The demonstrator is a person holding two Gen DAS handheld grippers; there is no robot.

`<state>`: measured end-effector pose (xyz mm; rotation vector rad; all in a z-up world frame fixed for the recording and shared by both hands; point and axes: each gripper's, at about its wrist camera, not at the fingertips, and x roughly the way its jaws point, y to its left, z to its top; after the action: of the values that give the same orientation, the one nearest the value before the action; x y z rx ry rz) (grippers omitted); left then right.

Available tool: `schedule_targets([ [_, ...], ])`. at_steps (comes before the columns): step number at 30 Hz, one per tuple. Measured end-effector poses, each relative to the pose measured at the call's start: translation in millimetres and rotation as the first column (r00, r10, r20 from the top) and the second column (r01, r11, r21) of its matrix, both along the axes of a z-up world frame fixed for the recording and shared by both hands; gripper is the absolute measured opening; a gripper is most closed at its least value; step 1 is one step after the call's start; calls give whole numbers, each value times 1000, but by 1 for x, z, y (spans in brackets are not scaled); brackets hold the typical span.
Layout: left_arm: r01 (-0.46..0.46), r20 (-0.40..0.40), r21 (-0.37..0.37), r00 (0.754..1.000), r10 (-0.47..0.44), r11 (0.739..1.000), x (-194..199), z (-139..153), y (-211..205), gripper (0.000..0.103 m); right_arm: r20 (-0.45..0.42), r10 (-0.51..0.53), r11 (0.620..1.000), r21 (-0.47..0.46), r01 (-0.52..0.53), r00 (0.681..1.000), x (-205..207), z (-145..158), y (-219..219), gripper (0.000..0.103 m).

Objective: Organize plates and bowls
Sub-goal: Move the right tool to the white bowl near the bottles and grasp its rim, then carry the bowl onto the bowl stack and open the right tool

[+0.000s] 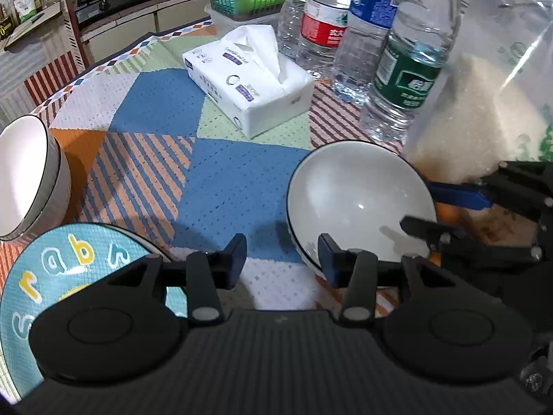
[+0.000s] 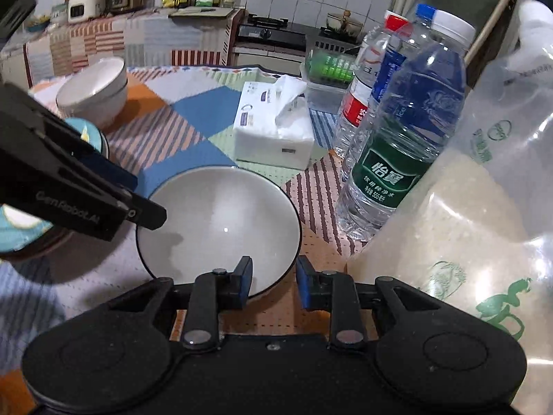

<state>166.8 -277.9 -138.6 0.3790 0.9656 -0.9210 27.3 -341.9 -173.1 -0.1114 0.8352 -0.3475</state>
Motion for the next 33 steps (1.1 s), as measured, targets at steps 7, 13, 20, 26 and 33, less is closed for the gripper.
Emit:
schedule_targets([
  [7,-2,-54,-11,999,2,1000,10,-7,-6,43,-13,-42,999,24,43,999,5,-2,1,41],
  [13,-11,-97,-19,995,9,1000,9,-14,-7,29,-35,-168,967,188,172,985,9,-3,-8,42],
  [20,5,-137,-50,991,-12,999,11,-14,-8,15,-34,-257,910,328,254,966,8,-13,-23,43],
  [26,1,-128,-18,992,-3,1000,5,-11,-11,15,-64,-325,873,364,326,943,14,-14,-32,23],
  [33,-16,-157,-1,987,15,1000,1,0,5,15,-64,-354,825,449,344,933,8,-6,-38,16],
])
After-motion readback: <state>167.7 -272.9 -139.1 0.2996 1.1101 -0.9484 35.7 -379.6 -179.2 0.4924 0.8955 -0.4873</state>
